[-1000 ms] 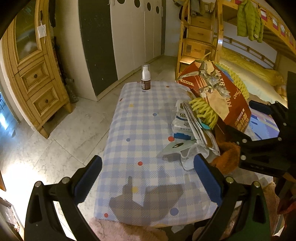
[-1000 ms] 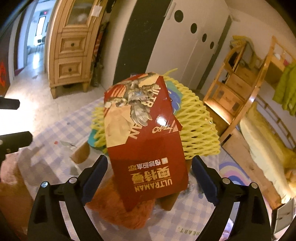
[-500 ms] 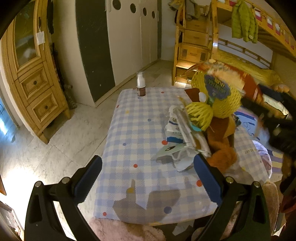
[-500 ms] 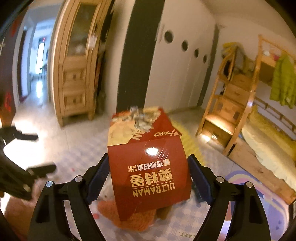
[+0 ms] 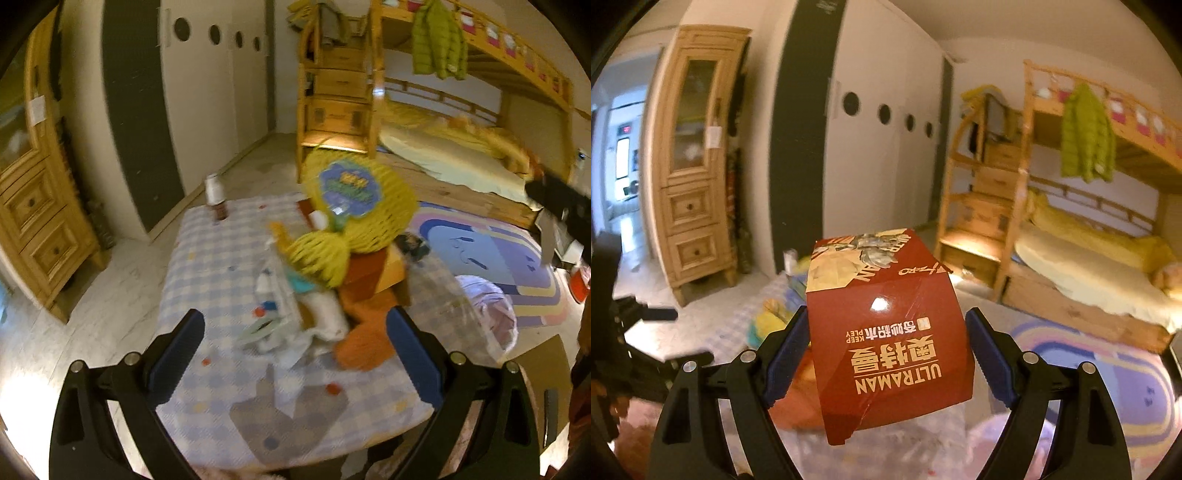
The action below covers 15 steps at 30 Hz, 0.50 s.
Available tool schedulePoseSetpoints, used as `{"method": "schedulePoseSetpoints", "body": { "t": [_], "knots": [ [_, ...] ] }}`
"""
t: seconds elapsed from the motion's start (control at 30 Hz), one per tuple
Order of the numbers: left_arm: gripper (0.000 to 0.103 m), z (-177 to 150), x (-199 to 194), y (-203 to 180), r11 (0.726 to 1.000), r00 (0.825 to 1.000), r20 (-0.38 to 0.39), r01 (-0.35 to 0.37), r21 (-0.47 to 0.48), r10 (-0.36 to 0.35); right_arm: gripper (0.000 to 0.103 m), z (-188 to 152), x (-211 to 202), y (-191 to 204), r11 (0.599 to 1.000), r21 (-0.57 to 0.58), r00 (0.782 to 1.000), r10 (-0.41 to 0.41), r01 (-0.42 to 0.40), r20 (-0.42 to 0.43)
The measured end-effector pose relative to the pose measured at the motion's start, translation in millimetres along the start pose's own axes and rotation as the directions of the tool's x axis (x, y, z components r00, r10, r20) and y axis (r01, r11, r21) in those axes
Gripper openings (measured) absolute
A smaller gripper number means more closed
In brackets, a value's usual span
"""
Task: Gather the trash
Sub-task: 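Lift the red box with the right tool while the left tool grasps the yellow foam net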
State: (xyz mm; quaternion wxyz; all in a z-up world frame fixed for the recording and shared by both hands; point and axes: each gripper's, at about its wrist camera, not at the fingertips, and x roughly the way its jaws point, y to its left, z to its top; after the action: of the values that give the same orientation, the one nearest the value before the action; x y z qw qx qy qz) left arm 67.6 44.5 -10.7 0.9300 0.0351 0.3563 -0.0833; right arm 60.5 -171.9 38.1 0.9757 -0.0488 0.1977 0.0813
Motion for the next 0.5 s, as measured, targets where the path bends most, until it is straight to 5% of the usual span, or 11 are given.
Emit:
{"method": "schedulePoseSetpoints", "body": {
  "t": [0.13,0.33,0.5],
  "knots": [
    [0.076,19.2,15.0,-20.5,0.997,0.997,0.027,0.066,0.037,-0.067,0.083,-17.9,4.3,-21.0,0.998,0.051,0.999,-0.038,0.039,-0.038],
    [0.075,43.4,60.2,-43.7,0.992,0.997,0.007,0.07,0.101,-0.071,0.083,-31.0,9.7,-41.7,0.994,0.087,0.996,-0.06,0.066,-0.062],
    [0.075,47.3,96.3,-47.9,0.989,0.994,-0.086,0.075,0.127,-0.064,0.083,-38.1,14.9,-53.5,0.992,0.109,0.996,-0.056,0.063,-0.072]
  ]
}}
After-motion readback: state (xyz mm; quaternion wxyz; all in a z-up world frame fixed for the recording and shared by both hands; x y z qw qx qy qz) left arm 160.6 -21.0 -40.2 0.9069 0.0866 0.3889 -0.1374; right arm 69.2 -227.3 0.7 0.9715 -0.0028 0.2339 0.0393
